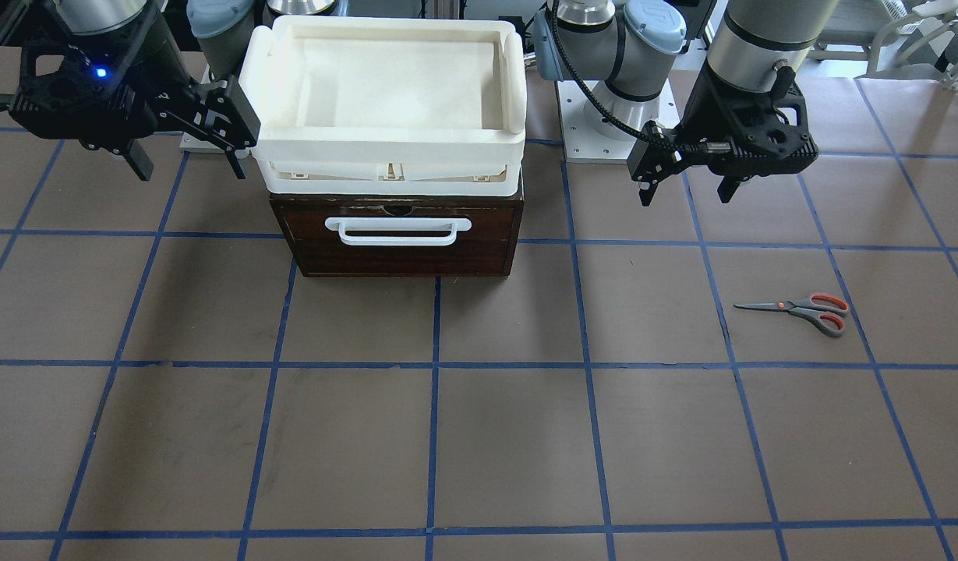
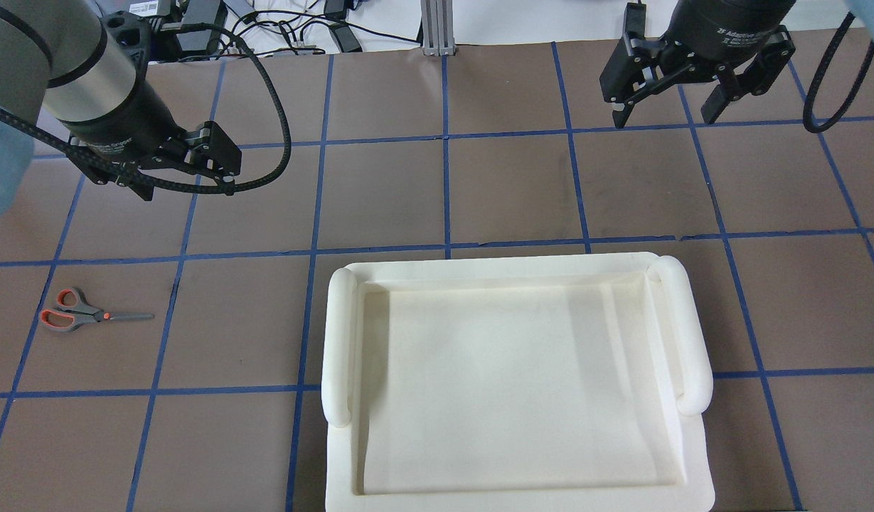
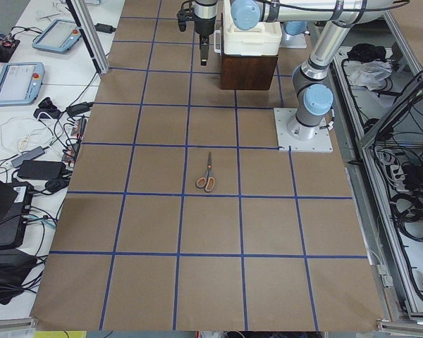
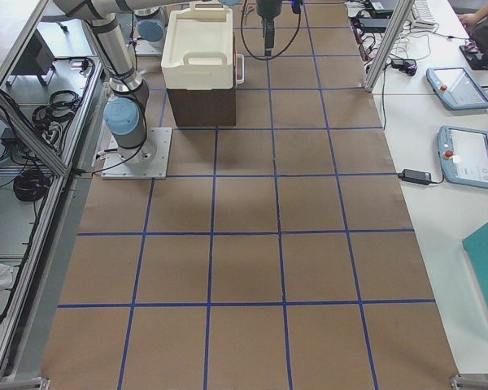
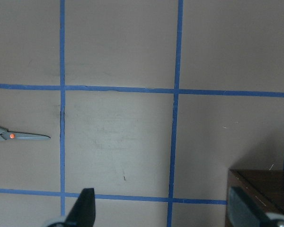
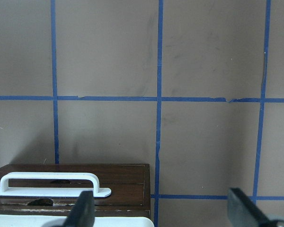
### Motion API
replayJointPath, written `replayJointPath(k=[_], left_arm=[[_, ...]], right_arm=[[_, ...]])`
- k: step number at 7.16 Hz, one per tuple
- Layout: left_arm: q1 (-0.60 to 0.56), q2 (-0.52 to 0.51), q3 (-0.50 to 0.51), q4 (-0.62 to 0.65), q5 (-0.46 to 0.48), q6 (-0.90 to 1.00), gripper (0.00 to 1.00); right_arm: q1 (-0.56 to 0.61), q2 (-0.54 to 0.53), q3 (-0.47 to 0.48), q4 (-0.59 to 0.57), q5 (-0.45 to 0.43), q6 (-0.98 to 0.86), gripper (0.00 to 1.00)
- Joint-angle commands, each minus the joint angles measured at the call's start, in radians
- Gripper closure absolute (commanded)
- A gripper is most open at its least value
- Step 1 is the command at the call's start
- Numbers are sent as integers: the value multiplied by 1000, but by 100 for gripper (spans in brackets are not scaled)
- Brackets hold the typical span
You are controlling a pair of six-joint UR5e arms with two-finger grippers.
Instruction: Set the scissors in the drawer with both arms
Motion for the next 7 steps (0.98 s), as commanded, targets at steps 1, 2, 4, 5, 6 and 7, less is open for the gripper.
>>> replayJointPath(k=[1, 2, 4, 5, 6, 7], left_arm=[[0, 0, 1, 0, 0, 2, 0], [0, 0, 1, 0, 0, 2, 0], [1, 3, 1, 0, 0, 4, 0], [9, 1, 1, 0, -1, 11, 0], [20, -5, -1, 0, 3, 75, 0], [43, -6, -11, 0, 11, 147, 0]], right_arm=[[-2, 0, 0, -5, -4, -2, 0], [-3, 0, 0, -14, -3, -3, 0], [-5, -1, 0, -15, 13, -2, 0], [-6, 5, 0, -17, 10, -2, 0], [-6, 5, 0, -18, 8, 0, 0], [-8, 5, 0, -17, 7, 0, 0]])
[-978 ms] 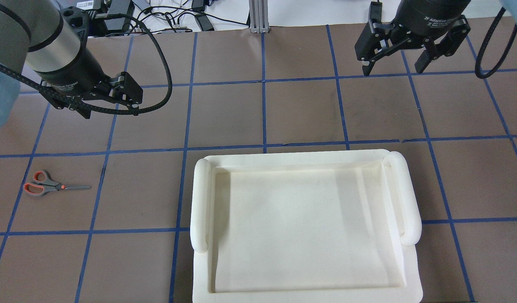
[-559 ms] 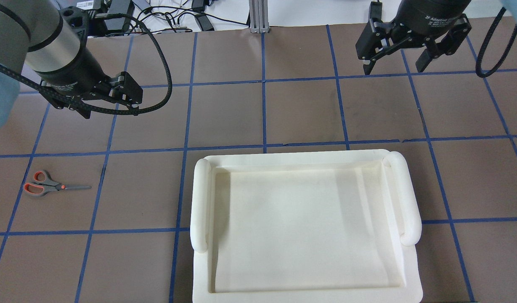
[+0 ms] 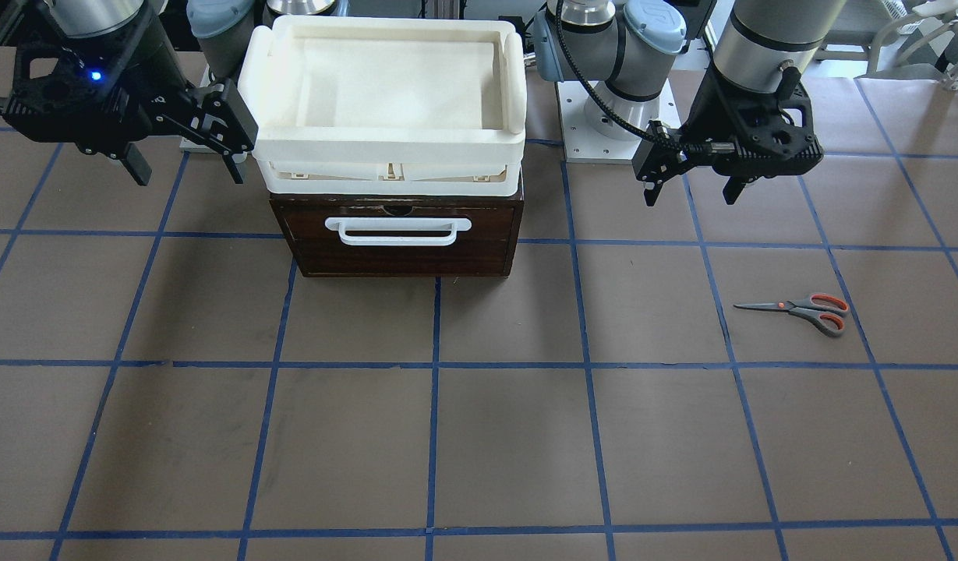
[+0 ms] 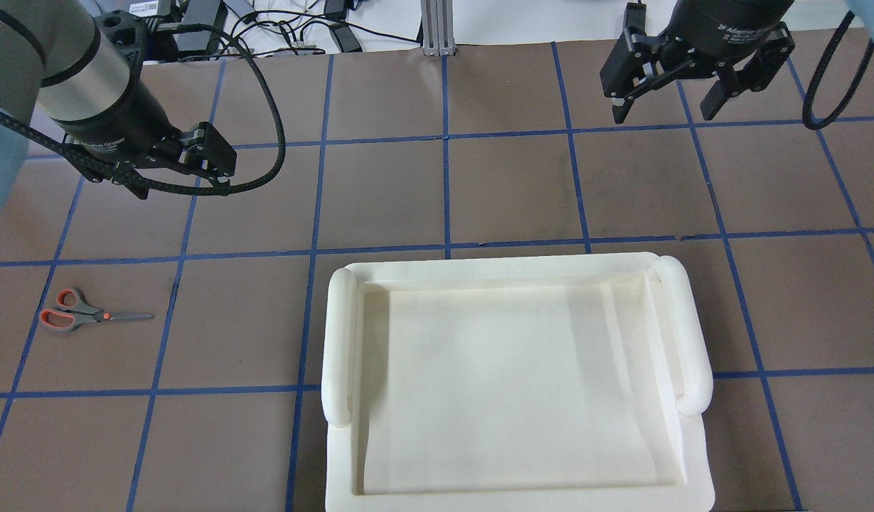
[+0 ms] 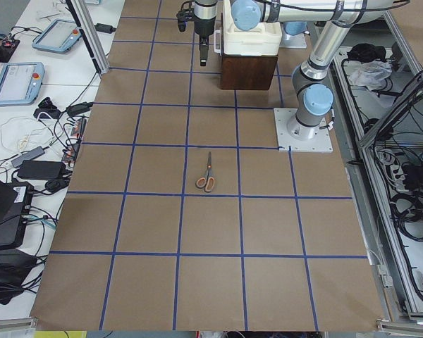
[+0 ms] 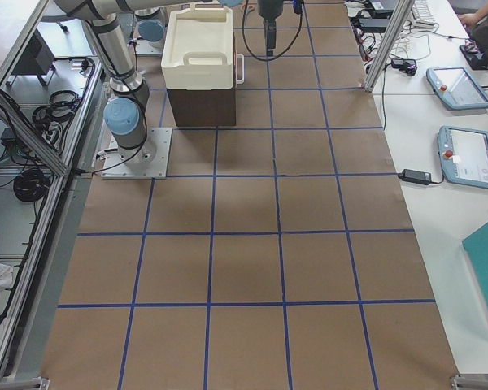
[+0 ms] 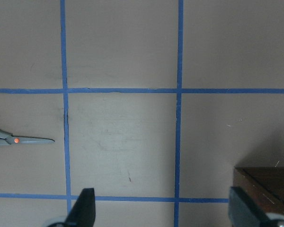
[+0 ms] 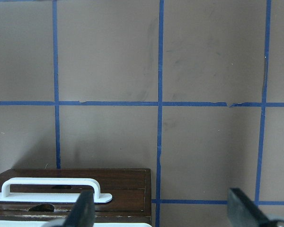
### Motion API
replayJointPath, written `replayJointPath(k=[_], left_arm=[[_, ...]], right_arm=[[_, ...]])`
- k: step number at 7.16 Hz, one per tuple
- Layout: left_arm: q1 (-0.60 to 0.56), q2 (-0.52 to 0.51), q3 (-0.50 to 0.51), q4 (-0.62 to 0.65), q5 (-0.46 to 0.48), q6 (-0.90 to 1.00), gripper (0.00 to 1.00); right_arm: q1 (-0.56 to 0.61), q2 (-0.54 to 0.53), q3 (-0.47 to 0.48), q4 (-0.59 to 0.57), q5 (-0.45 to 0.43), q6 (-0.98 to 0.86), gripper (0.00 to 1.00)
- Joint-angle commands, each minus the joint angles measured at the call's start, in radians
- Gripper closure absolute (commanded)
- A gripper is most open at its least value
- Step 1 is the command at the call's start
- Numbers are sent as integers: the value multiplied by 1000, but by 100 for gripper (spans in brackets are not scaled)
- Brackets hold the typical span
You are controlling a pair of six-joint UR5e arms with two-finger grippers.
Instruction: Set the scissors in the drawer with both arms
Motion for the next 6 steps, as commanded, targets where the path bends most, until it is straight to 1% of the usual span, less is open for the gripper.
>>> replayJointPath(k=[1, 2, 3, 4, 5, 6], left_arm=[[80, -3, -35, 2, 7, 145, 0], [167, -15, -85, 2, 0, 333, 0], [239, -28, -140, 5, -7, 453, 0], [282, -41, -180, 9, 6, 524, 0], [334, -73, -200, 14, 19, 701, 0], [391, -110, -208, 15, 32, 859, 0]], right_arm=[[0, 1, 0, 3, -2, 1, 0], [0, 1, 2, 10, -11, 2, 0], [0, 2, 2, 1, -5, 8, 0], [2, 4, 2, 7, -12, 177, 0], [14, 2, 0, 13, -8, 358, 0], [29, 8, 0, 7, -11, 407, 0]])
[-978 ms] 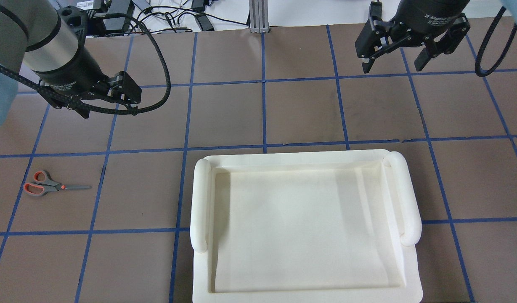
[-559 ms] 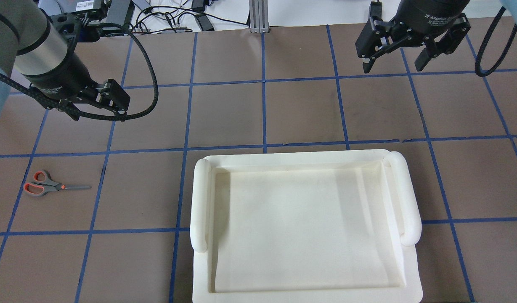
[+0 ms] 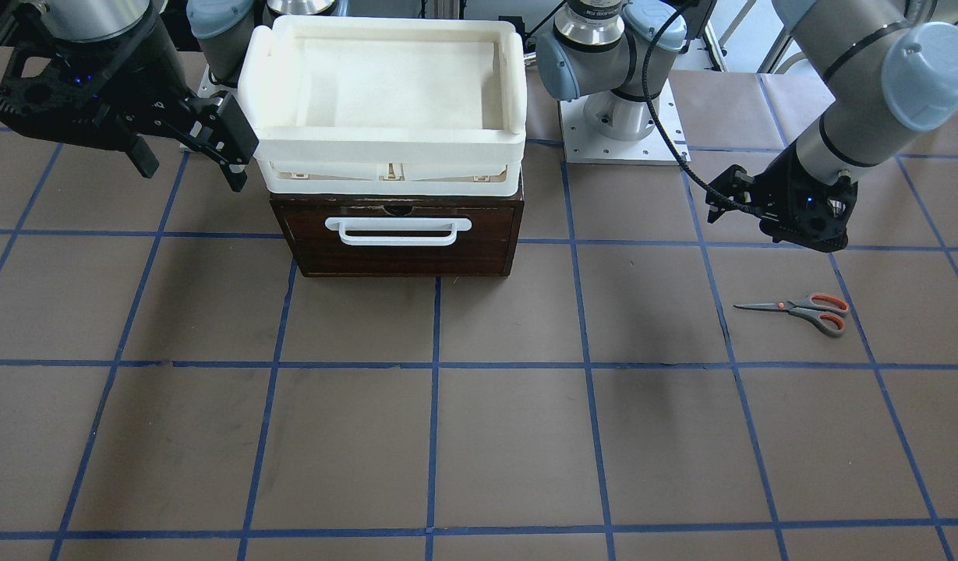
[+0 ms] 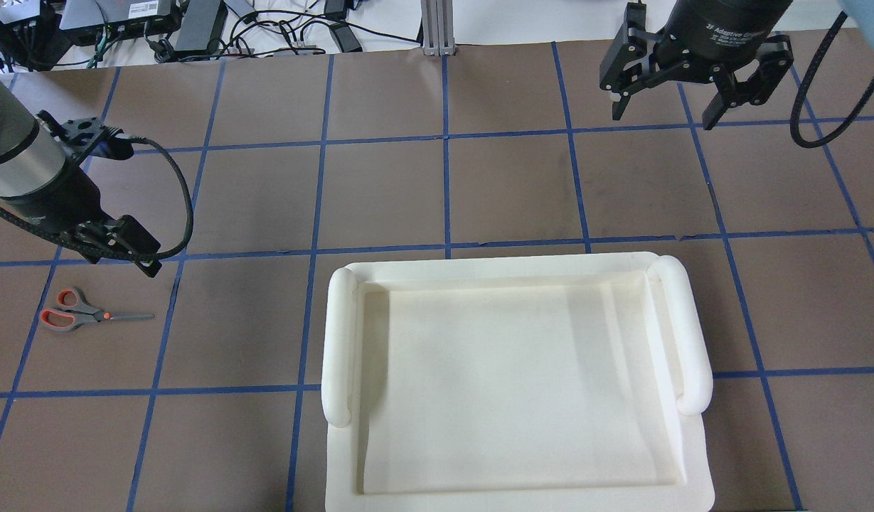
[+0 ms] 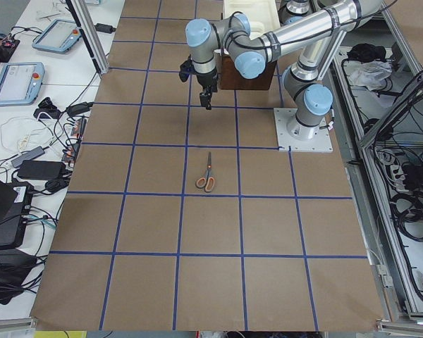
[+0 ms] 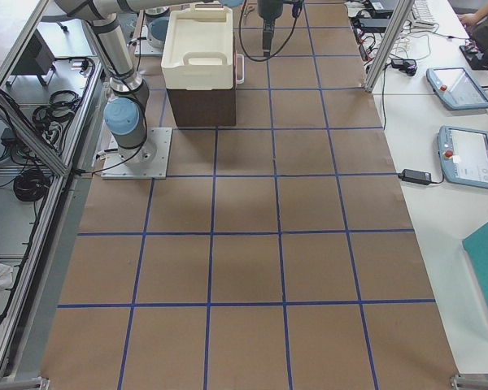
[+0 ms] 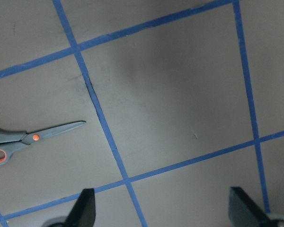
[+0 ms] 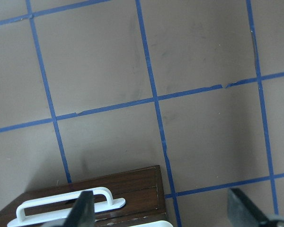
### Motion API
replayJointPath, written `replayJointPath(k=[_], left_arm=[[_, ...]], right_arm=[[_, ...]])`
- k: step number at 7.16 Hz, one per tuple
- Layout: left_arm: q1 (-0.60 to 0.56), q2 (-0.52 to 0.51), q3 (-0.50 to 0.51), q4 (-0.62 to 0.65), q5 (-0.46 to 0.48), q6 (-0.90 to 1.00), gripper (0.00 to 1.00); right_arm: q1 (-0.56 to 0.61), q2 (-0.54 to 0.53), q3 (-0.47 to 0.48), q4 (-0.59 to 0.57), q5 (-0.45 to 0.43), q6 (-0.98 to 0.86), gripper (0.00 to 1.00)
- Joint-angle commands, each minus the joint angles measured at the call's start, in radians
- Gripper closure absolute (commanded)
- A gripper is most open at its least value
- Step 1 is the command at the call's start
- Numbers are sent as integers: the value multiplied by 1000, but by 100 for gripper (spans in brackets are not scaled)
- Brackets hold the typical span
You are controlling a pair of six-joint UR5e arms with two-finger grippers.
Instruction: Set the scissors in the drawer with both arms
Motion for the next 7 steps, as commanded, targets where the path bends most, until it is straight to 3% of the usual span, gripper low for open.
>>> replayJointPath(k=[1, 5, 7], left_arm=[[129, -69, -23, 37, 44, 320, 0], [168, -148, -58, 254, 159, 858, 1], [179, -158, -152, 453, 202, 1032, 1]], right_arm=[[26, 12, 1, 2, -2, 239, 0], [199, 116, -5, -28, 5, 681, 0], [219, 153, -5, -33, 14, 822, 0]])
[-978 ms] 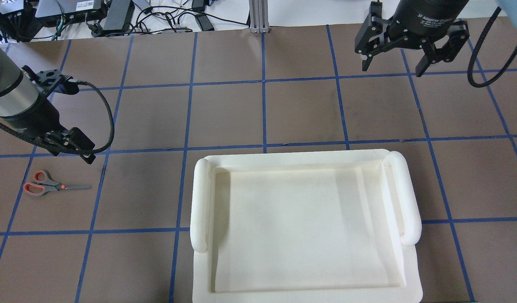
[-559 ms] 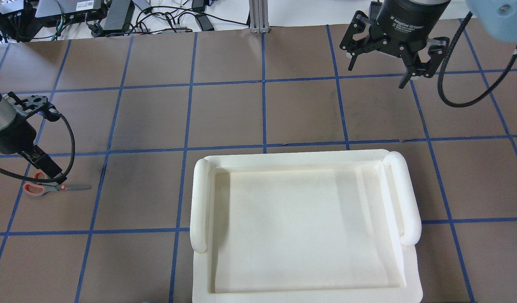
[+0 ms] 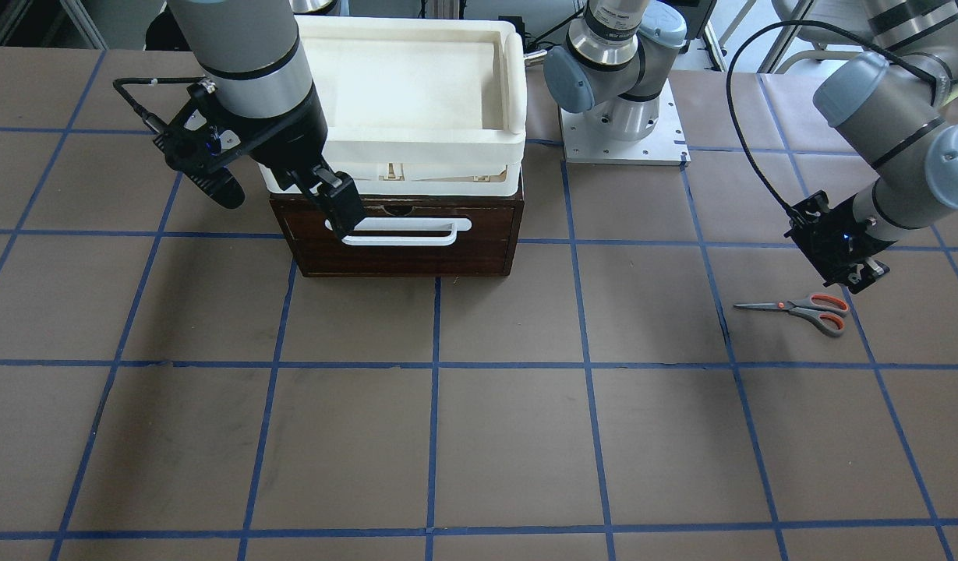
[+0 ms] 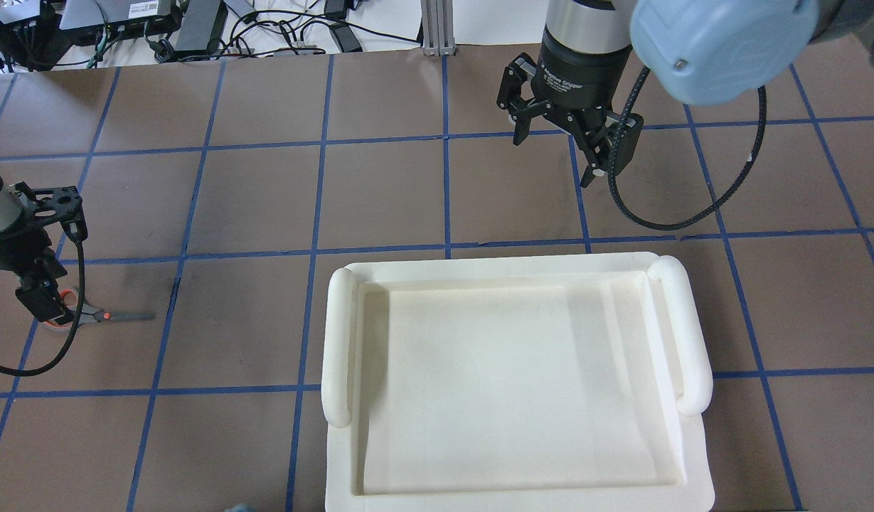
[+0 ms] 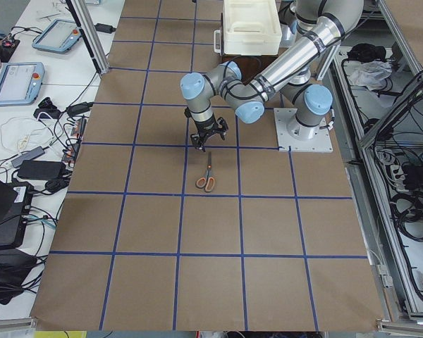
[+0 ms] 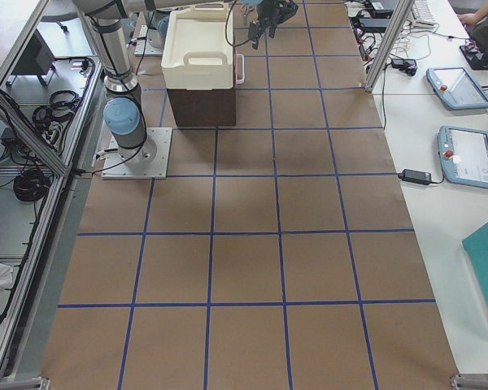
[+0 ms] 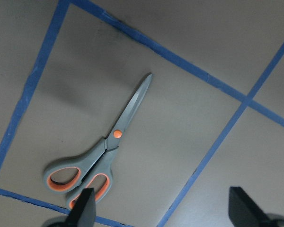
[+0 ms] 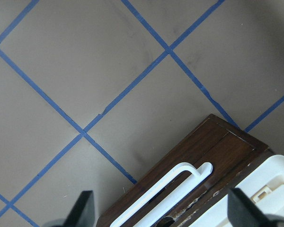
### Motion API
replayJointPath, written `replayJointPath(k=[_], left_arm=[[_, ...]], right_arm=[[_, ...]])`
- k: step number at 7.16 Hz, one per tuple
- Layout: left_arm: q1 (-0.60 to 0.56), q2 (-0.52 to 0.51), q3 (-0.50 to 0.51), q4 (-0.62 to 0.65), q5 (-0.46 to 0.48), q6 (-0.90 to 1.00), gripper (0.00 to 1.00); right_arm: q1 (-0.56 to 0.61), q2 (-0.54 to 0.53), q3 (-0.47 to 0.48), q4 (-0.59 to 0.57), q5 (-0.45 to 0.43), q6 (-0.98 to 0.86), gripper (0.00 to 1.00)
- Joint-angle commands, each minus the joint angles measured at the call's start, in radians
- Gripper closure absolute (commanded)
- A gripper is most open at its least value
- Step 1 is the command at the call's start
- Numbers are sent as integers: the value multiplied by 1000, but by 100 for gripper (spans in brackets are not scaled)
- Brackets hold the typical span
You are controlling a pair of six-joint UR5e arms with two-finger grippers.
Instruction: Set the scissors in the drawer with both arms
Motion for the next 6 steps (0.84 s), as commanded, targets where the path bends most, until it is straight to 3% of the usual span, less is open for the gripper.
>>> replayJointPath(k=[1, 2, 4, 6], left_arm=[[6, -30, -75, 226, -4, 243, 1], [21, -43, -72, 226, -25, 259, 0], [33, -69, -19, 218, 144, 118, 0], [40, -100, -8, 183, 145, -67, 0]], right_arm=[[45, 52, 0, -7, 4, 148, 0], [57, 78, 0, -26, 4, 198, 0], [68, 120, 1, -28, 6, 224, 0], [68, 152, 4, -13, 14, 242, 0]])
